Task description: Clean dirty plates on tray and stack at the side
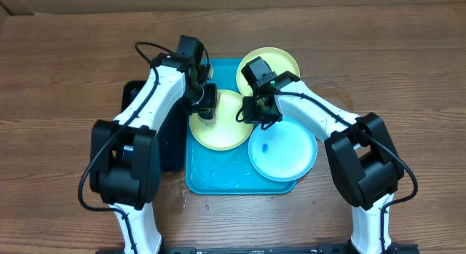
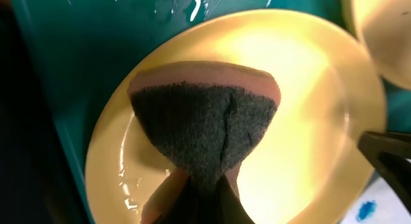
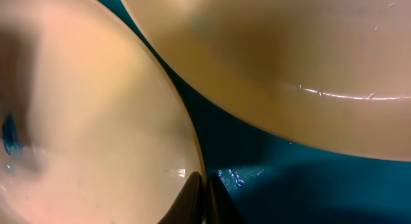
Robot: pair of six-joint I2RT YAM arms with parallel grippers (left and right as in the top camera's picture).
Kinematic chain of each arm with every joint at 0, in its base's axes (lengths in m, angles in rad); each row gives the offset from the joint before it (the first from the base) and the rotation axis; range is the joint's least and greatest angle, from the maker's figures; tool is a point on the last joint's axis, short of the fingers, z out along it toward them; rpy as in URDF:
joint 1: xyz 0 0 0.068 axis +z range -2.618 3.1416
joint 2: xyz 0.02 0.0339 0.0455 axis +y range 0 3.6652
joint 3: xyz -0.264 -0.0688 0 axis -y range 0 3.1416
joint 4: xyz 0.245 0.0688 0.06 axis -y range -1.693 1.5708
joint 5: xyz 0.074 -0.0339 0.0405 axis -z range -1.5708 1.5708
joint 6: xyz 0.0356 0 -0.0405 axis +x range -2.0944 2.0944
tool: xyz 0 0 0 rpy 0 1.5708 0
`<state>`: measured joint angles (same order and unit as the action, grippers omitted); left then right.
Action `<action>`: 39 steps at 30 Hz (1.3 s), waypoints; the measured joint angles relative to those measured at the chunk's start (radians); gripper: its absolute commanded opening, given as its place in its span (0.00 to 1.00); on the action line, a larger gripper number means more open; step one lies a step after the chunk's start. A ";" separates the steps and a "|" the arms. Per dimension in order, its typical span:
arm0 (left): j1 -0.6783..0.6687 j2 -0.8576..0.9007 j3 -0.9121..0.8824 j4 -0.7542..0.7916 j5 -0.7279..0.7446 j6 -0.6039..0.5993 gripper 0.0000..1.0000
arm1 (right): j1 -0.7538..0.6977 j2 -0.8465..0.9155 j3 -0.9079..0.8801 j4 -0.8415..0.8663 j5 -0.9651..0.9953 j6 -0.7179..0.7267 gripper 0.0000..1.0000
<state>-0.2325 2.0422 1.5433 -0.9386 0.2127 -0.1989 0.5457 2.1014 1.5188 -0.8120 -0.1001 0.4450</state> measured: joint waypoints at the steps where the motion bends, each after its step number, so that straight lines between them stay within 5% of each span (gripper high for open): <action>1: 0.000 0.006 0.000 0.000 0.000 0.000 0.05 | 0.000 0.000 0.000 0.000 0.000 0.000 0.04; 2: 0.000 0.015 0.000 0.000 0.000 0.000 0.13 | 0.000 0.000 0.000 0.000 0.000 0.000 0.04; 4: 0.000 0.024 0.000 0.000 0.000 0.000 0.44 | 0.000 0.000 0.000 0.000 0.000 0.000 0.04; 6: 0.000 0.025 0.000 0.000 0.000 0.000 0.49 | 0.000 0.000 0.000 0.000 0.000 0.000 0.05; 26: -0.002 0.025 0.000 -0.011 -0.023 0.002 0.35 | 0.000 0.000 0.000 0.001 0.000 0.000 0.05; 39: -0.063 0.025 0.000 -0.008 -0.167 0.038 0.39 | 0.000 0.000 -0.001 0.007 0.000 0.000 0.04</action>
<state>-0.2951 2.0670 1.5433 -0.9470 0.0456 -0.1608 0.5457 2.1014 1.5181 -0.8047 -0.1001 0.4450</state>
